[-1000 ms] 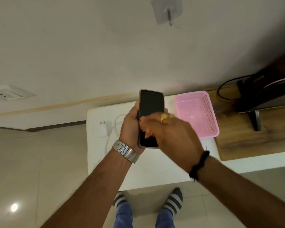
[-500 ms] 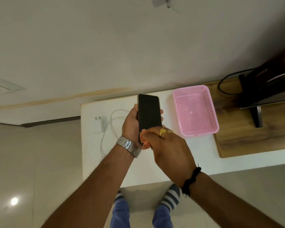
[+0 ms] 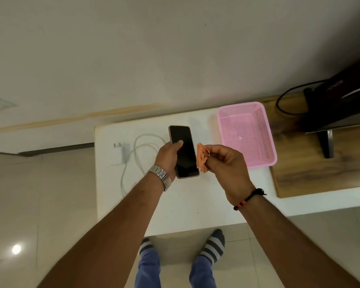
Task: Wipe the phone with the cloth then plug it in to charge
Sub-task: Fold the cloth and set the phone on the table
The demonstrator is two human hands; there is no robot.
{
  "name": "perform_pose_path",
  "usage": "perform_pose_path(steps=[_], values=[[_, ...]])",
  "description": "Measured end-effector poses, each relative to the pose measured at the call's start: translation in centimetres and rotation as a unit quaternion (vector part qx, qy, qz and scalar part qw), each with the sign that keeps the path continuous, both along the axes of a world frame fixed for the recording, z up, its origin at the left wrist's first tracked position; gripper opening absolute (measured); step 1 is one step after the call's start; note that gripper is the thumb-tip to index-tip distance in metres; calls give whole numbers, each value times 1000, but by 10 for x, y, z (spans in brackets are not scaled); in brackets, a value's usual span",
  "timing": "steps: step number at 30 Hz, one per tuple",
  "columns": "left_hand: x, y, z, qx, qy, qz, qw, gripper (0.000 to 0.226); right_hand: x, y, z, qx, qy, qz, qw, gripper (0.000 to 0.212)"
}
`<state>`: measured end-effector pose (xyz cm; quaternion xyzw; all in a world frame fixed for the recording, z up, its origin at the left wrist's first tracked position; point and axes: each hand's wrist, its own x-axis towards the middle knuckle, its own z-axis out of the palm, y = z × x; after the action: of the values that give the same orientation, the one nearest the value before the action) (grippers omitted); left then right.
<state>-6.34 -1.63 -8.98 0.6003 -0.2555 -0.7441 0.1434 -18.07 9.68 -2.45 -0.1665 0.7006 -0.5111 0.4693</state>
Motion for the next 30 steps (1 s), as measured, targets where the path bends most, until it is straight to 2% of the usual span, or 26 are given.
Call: perform_pose_path(steps=[4, 6, 10, 15, 20, 25, 26, 27, 28, 30], values=[[5, -3, -21, -78, -74, -56, 993, 12, 2, 5, -21, 20, -122, -71, 990, 26], [7, -6, -31, -126, -128, -108, 978, 7, 5, 9, -30, 34, -147, -83, 985, 26], [11, -12, -44, -187, -184, -178, 948, 2, 12, 15, -42, 55, -170, -106, 978, 25], [18, -18, -55, -258, -271, -250, 893, 37, 16, 21, -53, 47, -204, -110, 972, 26], [15, -23, -57, -306, -373, -308, 820, 45, 18, 22, -59, 50, -218, -105, 969, 27], [14, -22, -41, -333, -412, -336, 779, 38, 19, 23, -60, 48, -226, -91, 969, 22], [13, -20, -35, -354, -396, -337, 777, 35, 18, 23, -60, 42, -234, -86, 968, 17], [12, -17, -28, -367, -351, -332, 795, 31, 17, 24, -59, 35, -242, -81, 966, 15], [10, -14, -19, -351, -279, -324, 833, 27, 16, 23, -59, 28, -249, -78, 965, 17], [8, -8, -1, -229, -110, -326, 910, 22, 16, 22, -57, 20, -260, -75, 963, 18]])
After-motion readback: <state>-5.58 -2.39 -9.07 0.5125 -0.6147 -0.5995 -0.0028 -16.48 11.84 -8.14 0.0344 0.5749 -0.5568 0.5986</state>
